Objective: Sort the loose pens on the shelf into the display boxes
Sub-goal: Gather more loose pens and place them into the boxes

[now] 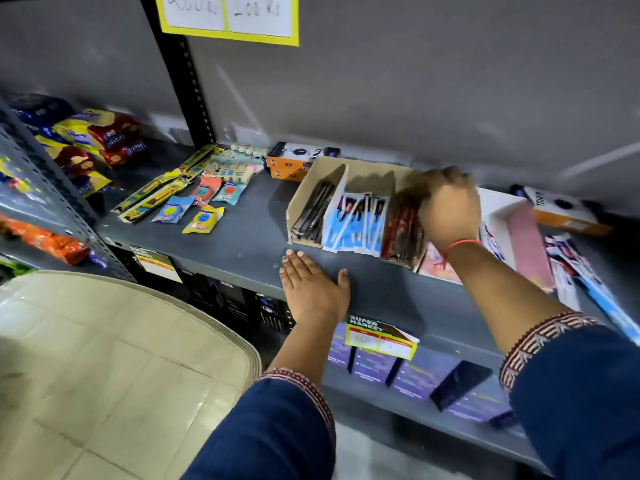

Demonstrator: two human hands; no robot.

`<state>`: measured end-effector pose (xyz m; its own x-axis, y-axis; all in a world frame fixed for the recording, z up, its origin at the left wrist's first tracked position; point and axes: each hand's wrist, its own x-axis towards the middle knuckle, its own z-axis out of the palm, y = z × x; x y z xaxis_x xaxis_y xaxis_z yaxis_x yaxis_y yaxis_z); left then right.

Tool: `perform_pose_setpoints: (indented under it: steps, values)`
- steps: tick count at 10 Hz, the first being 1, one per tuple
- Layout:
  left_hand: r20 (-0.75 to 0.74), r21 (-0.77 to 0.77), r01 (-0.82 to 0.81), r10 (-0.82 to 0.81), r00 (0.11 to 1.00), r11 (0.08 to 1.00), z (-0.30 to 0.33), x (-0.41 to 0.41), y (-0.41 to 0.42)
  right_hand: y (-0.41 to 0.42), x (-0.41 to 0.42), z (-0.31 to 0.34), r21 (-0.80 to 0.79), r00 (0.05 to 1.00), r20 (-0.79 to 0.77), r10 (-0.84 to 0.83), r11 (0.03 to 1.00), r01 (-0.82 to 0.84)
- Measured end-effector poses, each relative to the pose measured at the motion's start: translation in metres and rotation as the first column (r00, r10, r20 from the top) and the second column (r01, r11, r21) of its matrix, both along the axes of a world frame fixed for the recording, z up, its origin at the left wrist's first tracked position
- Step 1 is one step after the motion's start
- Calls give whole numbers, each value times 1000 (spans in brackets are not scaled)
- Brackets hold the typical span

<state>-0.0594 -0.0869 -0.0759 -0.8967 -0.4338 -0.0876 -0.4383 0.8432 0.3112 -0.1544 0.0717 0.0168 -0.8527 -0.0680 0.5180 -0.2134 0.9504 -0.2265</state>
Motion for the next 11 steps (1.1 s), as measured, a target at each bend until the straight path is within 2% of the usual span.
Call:
perform_pose_setpoints:
  steps: [1,2,3,4,5,6,9,11]
  values:
    - [-2,0,47,-47,999,999,0,5,29,51,9,0,-69,983,-4,-181,981,181]
    - [12,0,115,-115,993,993,2,5,60,105,22,-4,-107,928,69,-365,923,371]
    - [0,16,177,-177,984,984,2,3,86,153,35,-17,-37,809,330,-486,850,526]
    - [0,-5,189,-189,982,982,0,0,100,191,46,-31,47,638,552,-537,784,619]
    - [8,-35,176,-176,984,984,-4,-3,100,210,48,-37,14,580,642,-501,764,645]
    - [-18,-51,170,-171,985,984,-7,-3,99,217,46,-37,-59,597,647,-474,750,659]
    - [-11,-82,169,-171,985,982,-7,-2,99,231,47,-33,-92,611,660,-437,760,643]
    - [-5,-76,173,-174,985,982,-5,-1,99,234,50,-30,-151,645,612,-457,734,663]
